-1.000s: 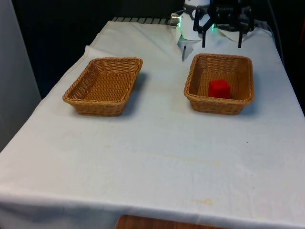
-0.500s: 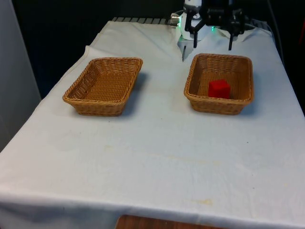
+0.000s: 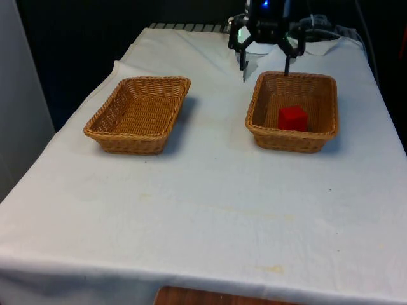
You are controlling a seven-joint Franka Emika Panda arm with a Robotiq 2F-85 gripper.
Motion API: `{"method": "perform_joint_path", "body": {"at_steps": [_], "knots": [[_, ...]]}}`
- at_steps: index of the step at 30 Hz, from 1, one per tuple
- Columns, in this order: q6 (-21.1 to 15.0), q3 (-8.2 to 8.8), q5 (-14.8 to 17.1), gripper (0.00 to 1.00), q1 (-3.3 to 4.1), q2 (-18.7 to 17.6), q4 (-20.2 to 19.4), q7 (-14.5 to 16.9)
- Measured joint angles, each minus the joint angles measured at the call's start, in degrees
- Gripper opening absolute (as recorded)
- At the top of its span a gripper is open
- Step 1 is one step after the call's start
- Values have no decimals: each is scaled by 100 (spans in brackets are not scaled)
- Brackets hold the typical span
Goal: Pick up the red cube and place it into the right basket.
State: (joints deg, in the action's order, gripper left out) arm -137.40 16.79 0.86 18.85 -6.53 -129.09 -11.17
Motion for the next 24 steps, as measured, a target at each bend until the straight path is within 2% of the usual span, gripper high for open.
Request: {"method": "perform_joint_path", "body": {"at_steps": [6, 13, 16, 19, 24], "knots": [[57, 143, 0, 100, -23, 23, 63, 46], [350, 407, -23, 100, -40, 189, 178, 258], [372, 435, -29, 100, -46, 206, 189, 286], [464, 556, -57, 100, -57, 264, 241, 390], [556, 642, -97, 100, -57, 355, 252, 470]]}}
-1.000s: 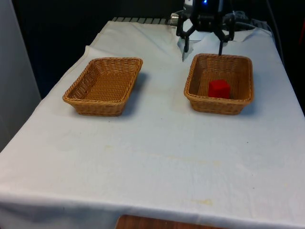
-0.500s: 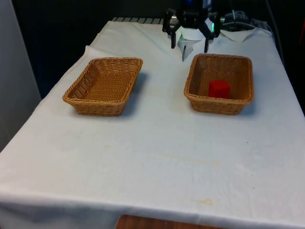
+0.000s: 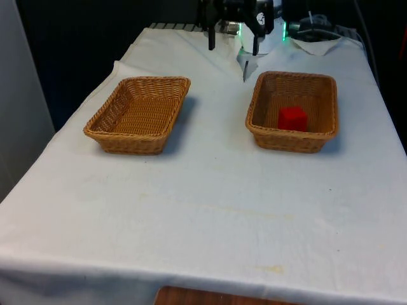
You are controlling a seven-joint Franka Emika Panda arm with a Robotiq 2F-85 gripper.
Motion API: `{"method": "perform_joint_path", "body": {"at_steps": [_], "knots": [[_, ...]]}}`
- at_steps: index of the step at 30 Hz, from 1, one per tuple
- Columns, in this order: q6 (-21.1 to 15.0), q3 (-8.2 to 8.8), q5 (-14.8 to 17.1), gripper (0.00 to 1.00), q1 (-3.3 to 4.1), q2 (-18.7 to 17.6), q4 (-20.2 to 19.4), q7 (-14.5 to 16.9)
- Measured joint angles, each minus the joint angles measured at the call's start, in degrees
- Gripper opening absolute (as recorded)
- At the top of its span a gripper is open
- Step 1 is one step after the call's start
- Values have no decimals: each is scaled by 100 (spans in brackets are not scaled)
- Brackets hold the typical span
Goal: Pick up the red cube and place it into the right basket.
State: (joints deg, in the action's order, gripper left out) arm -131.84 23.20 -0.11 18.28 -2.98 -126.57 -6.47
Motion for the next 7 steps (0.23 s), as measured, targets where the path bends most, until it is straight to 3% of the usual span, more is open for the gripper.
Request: {"method": "perform_joint_path", "body": {"at_steps": [7], "knots": [[46, 23, -17, 100, 0, 80, -52, 17]]}}
